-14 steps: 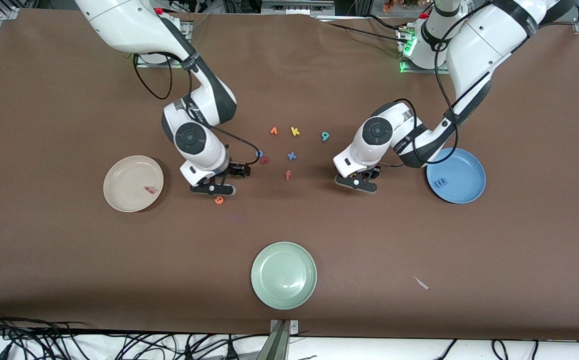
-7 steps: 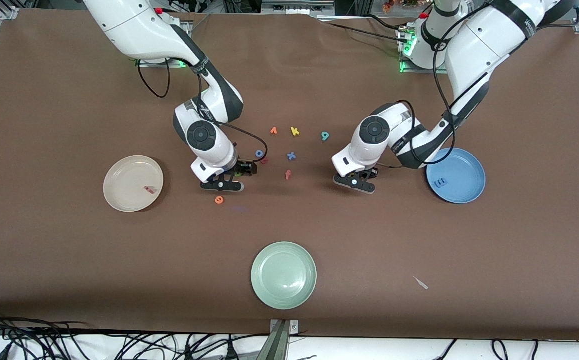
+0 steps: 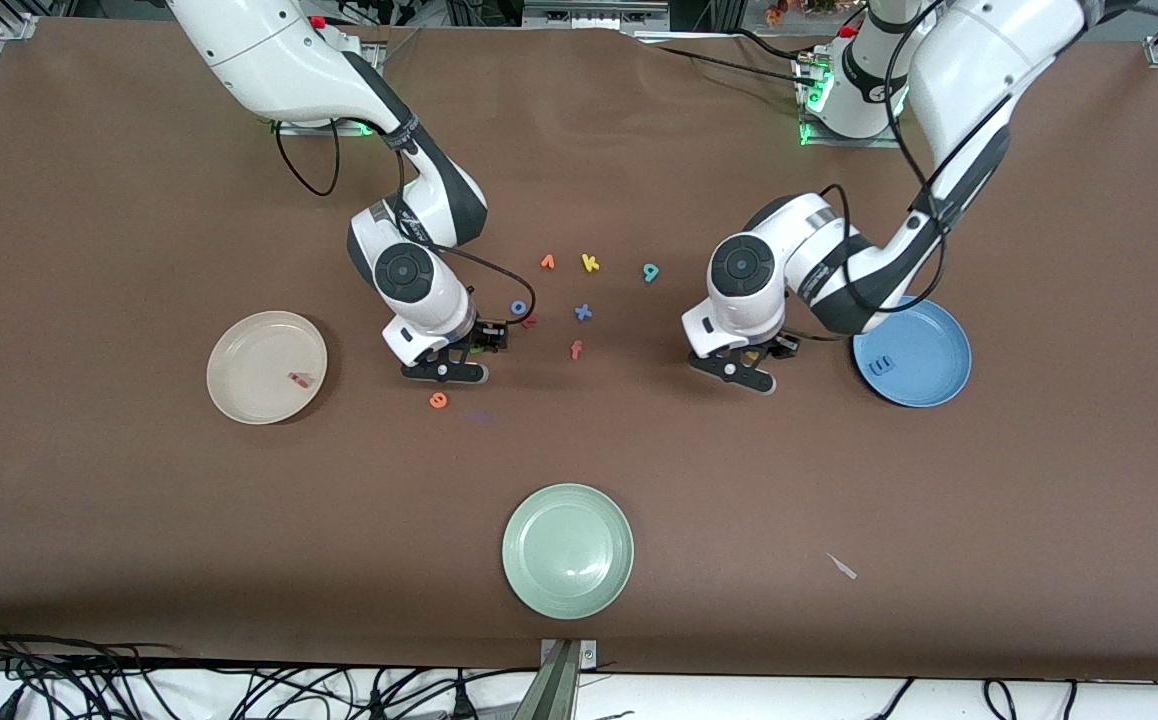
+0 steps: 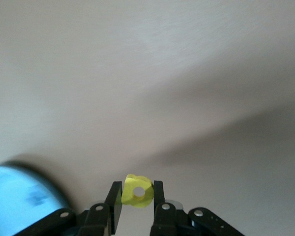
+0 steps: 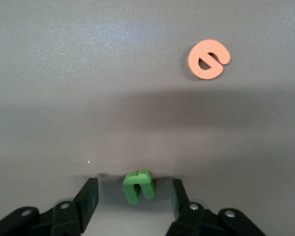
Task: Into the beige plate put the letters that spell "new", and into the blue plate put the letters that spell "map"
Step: 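Drop the yellow letter on the blue plate while the right gripper carries the n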
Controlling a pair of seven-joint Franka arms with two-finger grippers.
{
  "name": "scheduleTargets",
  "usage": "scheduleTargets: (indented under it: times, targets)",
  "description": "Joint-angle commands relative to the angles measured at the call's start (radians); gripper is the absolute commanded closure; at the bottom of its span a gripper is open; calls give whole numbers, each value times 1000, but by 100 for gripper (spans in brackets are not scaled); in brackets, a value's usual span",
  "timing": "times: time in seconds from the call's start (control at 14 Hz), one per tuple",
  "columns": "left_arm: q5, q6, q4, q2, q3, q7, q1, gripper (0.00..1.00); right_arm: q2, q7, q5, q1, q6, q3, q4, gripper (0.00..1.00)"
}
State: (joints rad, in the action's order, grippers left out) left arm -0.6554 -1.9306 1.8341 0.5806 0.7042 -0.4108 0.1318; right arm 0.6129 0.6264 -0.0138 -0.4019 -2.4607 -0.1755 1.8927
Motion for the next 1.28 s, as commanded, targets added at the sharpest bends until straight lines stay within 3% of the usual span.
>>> scheduleTargets:
  times: [0.0, 0.21, 0.43, 0.71, 1.0, 1.21]
  targets:
    - [0, 90, 8, -87, 6, 212, 63, 92, 5, -11, -2, -3, -14, -1, 5, 41]
    - [0, 119, 14, -128, 6, 433, 146, 94, 8, -16, -2, -3, -14, -1, 5, 57]
    - [2, 119, 27, -134, 6, 648, 228, 96, 11, -14, 0, -3, -15, -1, 3, 66]
    - [-15, 91, 105, -136, 8, 748, 342, 94, 11, -4, 2, -2, -14, -1, -4, 76]
    - [-33, -192, 316, -183, 8, 750, 492, 92, 4, -10, 12, 1, 6, -1, -33, 83]
    - [-87, -286, 369, -176, 8, 750, 549, 88, -10, -27, 12, 14, 158, 11, -116, 83]
